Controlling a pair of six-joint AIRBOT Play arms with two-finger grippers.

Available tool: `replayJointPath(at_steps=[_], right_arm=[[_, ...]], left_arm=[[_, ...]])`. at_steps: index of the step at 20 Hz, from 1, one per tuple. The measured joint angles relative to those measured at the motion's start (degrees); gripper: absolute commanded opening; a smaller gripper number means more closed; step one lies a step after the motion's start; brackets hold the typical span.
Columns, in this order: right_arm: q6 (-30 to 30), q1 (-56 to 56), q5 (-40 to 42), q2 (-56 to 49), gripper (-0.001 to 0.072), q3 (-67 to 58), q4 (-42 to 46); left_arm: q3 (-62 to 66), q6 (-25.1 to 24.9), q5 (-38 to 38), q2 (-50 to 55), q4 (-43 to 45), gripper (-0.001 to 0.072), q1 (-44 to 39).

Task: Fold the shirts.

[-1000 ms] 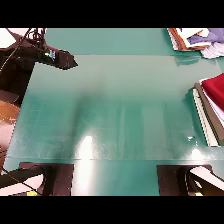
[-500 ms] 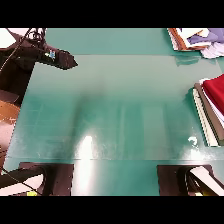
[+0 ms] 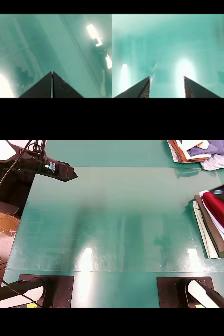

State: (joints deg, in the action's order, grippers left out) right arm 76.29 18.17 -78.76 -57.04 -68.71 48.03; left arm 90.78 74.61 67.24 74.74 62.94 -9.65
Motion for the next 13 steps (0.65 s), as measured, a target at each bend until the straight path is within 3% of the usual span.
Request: replayJointPath(at_steps=[2, 3, 7, 13], right_arm=[[0.0, -7.3, 1.11, -1.51, 0.006, 0.0, -0.07], [0.0, -10.27, 1.51, -2.27, 0.0017, 0.0, -0.11], [0.0, -18.8, 2.32, -4.83, 0.0017, 0.0, -0.26], [-0.11, -21.86, 2.71, -5.33, 0.0017, 0.0, -0.26]], left_arm=[[-0.02, -0.04, -0.98, 0.02, -0.02, 0.0031, 0.0], [-0.02, -0.04, -1.44, 0.02, -0.02, 0.0031, 0.0], [-0.02, -0.04, -3.74, 0.02, -0.02, 0.0031, 0.0], [-0.02, -0.02, -7.26, 0.02, -0.02, 0.0031, 0.0]])
